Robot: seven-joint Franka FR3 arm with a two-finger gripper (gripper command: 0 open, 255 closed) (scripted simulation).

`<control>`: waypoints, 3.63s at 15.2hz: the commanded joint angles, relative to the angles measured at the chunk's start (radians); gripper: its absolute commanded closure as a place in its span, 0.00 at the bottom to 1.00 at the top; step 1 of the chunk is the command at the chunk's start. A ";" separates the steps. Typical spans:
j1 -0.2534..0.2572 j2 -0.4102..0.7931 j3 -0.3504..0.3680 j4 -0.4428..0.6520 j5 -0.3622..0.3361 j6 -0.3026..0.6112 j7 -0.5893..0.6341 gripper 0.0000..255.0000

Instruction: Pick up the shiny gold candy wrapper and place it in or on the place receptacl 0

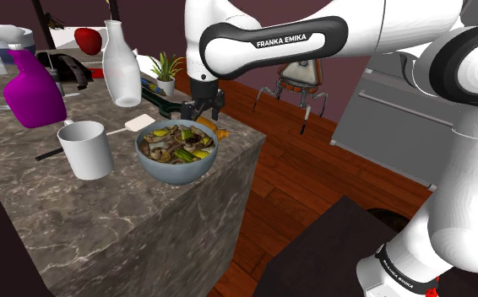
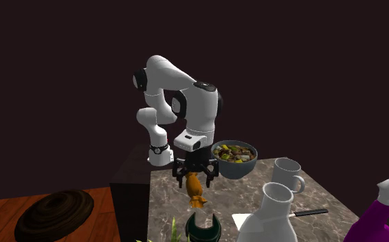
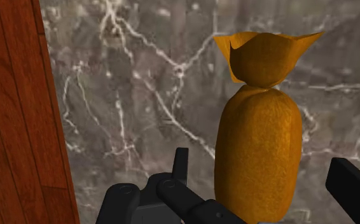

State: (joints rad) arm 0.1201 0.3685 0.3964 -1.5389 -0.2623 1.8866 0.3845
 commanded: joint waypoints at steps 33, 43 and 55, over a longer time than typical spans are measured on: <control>0.027 0.008 0.008 0.268 0.007 -0.256 -0.034 1.00; 0.068 0.068 0.006 0.497 -0.016 -0.426 -0.050 1.00; 0.186 0.020 0.052 0.481 -0.017 -0.479 0.108 1.00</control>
State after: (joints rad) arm 0.2866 0.3956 0.4401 -1.0502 -0.2784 1.4110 0.4637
